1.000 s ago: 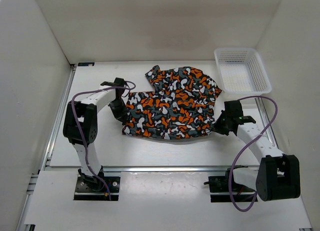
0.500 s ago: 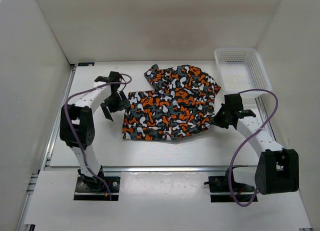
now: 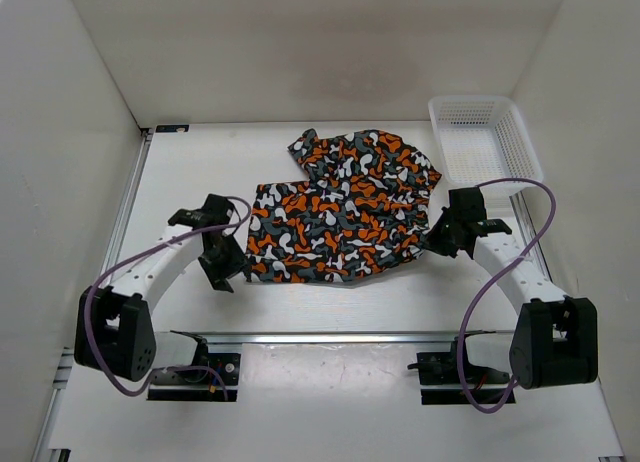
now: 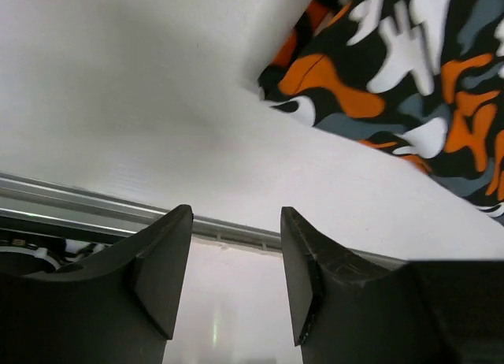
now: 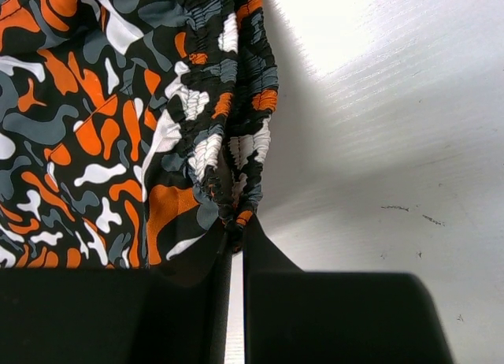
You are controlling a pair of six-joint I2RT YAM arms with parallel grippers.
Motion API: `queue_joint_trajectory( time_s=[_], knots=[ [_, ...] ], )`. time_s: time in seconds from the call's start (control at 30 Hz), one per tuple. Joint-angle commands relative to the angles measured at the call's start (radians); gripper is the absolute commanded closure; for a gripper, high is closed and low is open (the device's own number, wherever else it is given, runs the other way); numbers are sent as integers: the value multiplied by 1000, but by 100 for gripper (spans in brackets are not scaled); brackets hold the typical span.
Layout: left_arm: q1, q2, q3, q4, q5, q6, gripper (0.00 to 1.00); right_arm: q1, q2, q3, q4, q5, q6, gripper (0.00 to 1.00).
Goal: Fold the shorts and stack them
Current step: Flatten the shorts out
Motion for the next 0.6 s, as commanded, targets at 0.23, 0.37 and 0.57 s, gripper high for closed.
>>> queue_joint_trajectory(
  time_s=[0.23, 0.37, 0.57],
  knots=[
    [-43, 110, -19, 199, 91, -30, 34, -1, 17, 19, 26, -24, -22, 99],
    [-52, 213, -1, 220, 60, -21, 44, -1, 8, 19, 26, -24, -22, 99],
    [-52, 248, 28, 230, 15, -21, 43, -1, -1, 19, 8, -13, -31, 99]
  ],
)
